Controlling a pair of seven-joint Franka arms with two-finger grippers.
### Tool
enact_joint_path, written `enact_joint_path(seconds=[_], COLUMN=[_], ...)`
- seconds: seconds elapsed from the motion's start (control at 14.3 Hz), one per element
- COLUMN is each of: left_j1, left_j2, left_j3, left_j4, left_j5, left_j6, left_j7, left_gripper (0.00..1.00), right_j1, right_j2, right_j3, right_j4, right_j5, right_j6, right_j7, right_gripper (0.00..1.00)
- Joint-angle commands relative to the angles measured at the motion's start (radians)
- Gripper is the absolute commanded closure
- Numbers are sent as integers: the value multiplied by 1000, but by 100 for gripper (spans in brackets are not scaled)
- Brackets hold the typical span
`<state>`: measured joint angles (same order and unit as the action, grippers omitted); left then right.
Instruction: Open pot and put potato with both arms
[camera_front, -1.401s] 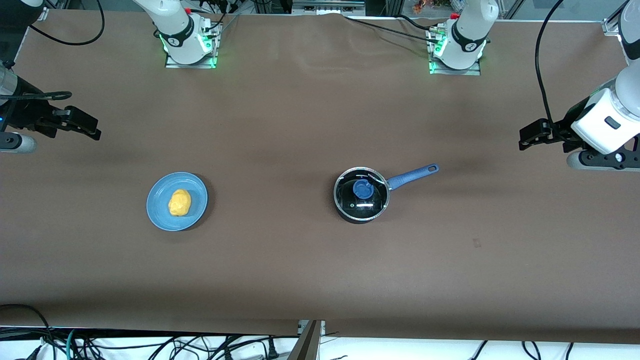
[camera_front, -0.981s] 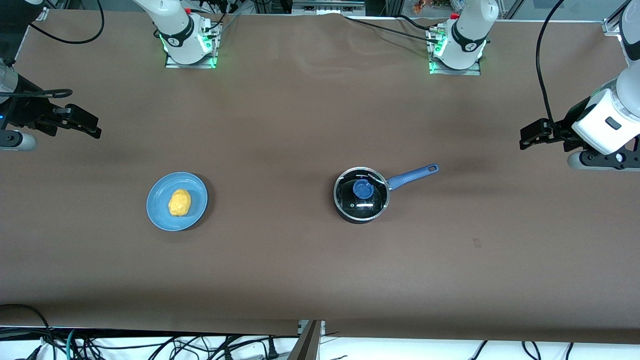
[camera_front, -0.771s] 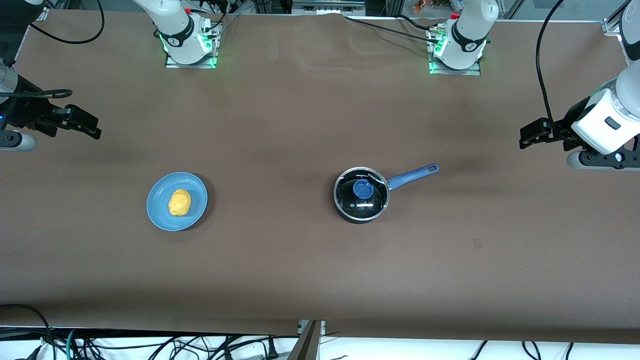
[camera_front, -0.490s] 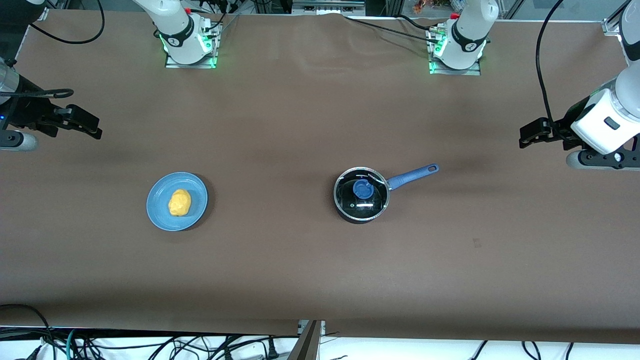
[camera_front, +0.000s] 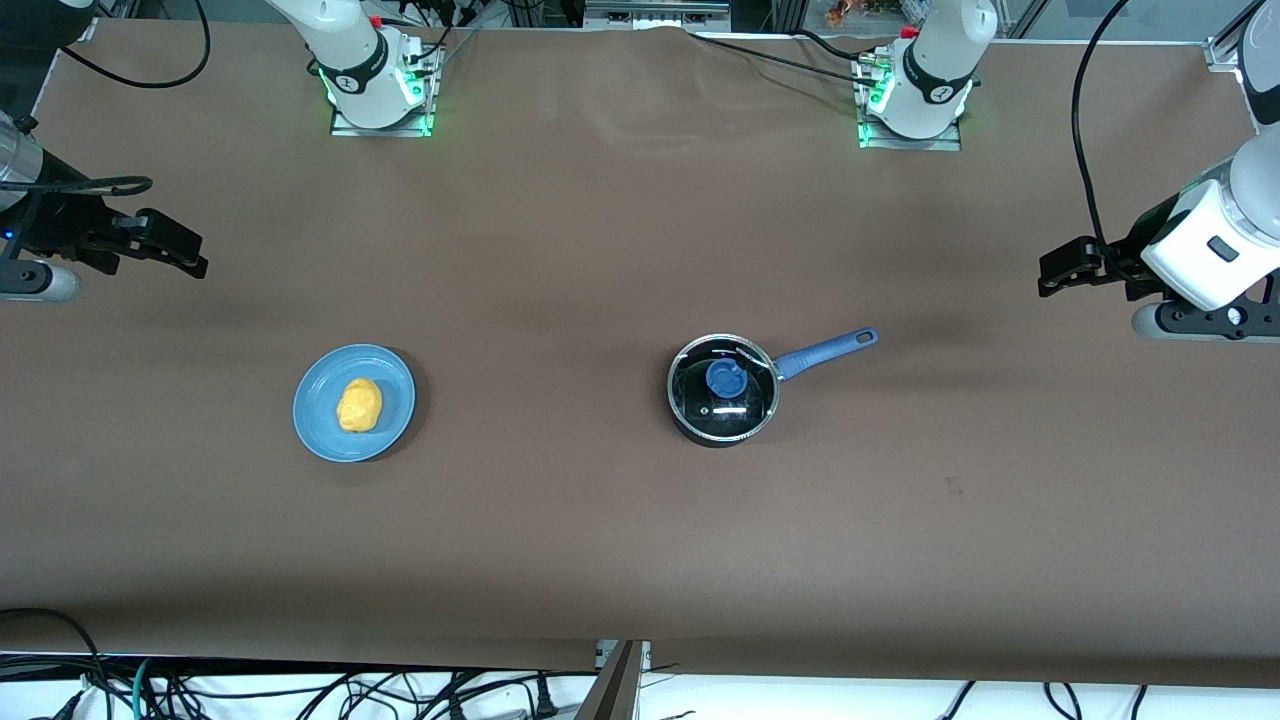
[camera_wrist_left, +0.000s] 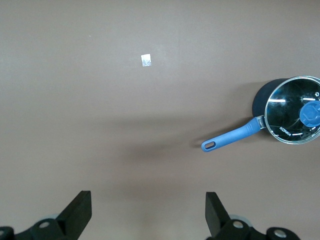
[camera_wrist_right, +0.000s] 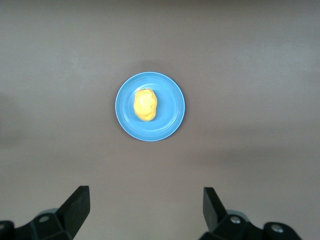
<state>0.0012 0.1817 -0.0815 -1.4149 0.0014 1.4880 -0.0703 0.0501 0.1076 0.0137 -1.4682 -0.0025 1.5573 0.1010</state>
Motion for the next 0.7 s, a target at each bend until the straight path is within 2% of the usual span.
enact_joint_path(seconds=[0.0, 0.21, 0.42, 0.63], left_j1=[-10, -39, -63, -144], left_j2=[8, 57, 142, 249], left_j3=[-10, -41, -151, -176], left_j4=[13, -1, -18, -16], left_j5=[-15, -109, -100, -92], left_j6=[-9, 67, 230, 366], left_j7=[-26, -175, -385, -499], left_gripper=[0, 0, 0, 0], right_j1=[-3, 0, 2, 11], right_j2=[-22, -22, -3, 42], right_j3=[0, 0, 0, 0], right_j4=[-23, -23, -23, -29], right_j5=[16, 16, 9, 9], right_j6=[10, 9, 9, 1], right_j7=[0, 0, 2, -9], right_gripper=[0, 0, 0, 0])
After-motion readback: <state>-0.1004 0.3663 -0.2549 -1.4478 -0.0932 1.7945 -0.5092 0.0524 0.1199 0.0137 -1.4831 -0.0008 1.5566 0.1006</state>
